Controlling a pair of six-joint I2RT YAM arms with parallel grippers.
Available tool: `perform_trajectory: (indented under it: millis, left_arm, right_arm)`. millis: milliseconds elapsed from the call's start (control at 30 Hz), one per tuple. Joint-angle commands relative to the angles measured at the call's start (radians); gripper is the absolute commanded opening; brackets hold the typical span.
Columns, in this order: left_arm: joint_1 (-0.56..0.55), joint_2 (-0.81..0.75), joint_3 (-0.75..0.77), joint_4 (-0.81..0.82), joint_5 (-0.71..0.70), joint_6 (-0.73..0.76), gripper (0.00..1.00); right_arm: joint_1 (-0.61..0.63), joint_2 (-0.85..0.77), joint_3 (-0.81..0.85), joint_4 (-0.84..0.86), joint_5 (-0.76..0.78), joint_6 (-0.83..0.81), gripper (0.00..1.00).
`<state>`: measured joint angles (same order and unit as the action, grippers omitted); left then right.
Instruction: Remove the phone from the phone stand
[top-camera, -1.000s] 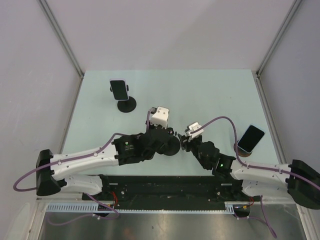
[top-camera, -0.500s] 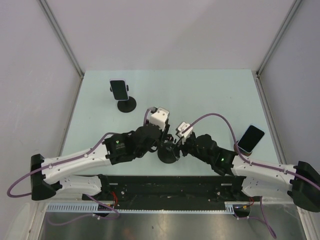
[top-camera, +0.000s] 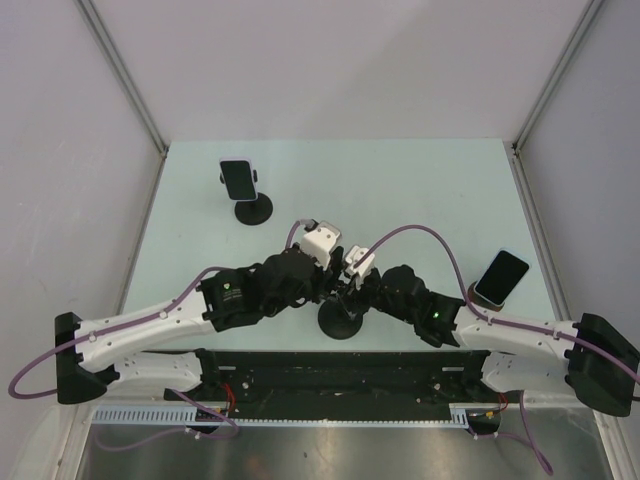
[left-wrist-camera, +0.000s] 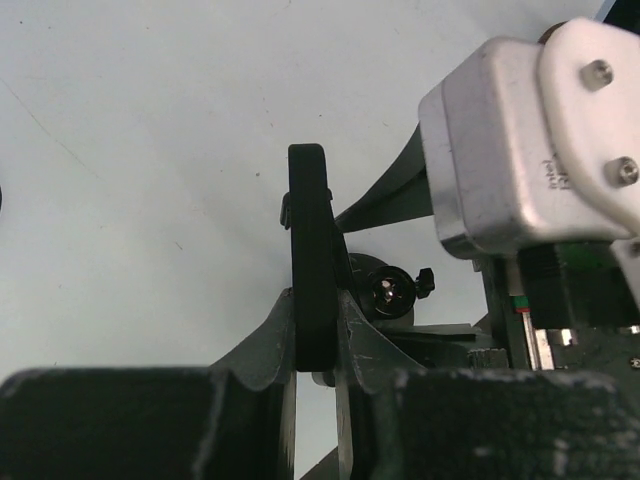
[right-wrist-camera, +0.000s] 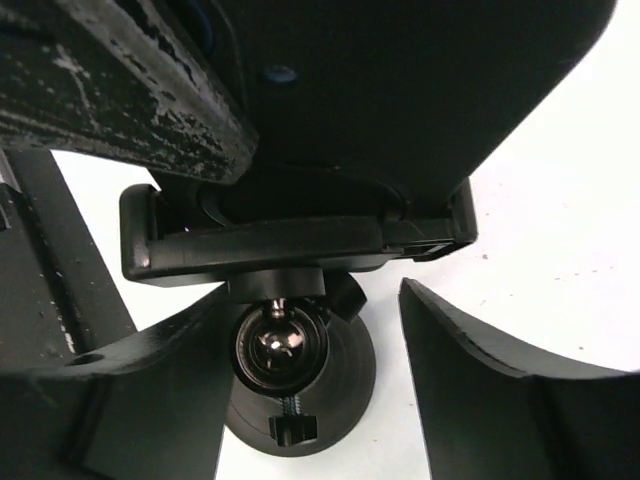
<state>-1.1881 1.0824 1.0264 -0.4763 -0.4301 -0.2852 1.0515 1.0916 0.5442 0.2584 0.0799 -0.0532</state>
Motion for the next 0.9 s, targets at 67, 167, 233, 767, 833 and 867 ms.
perform_trajectory:
  millis: [67,167,233,767,833,867]
  left_arm:
    - [0.001,-0.042,0.017,0.128,0.036,0.035,0.00]
    - [0.021,-0.076,-0.009,0.128,0.063,0.064,0.00]
    - [0.071,-0.120,-0.040,0.123,0.102,0.073,0.00]
    - [0.265,-0.289,-0.124,0.038,0.174,0.316,0.00]
    - [0.265,-0.292,-0.123,0.024,0.159,0.333,0.00]
    - [0.265,-0.292,-0.120,0.006,0.154,0.339,0.00]
  right_arm:
    - [-0.001,0.022,0.042,0.062,-0.032,0.000,0.44]
    - [-0.002,0.005,0.042,0.035,-0.052,-0.004,0.12]
    - [-0.002,-0.013,0.040,0.004,-0.058,-0.008,0.00]
    - [-0.008,-0.056,0.036,-0.044,-0.160,-0.023,0.00]
    - [-0.022,-0.055,0.036,-0.048,-0.158,-0.011,0.00]
    - [-0.027,-0.055,0.036,-0.048,-0.157,-0.007,0.00]
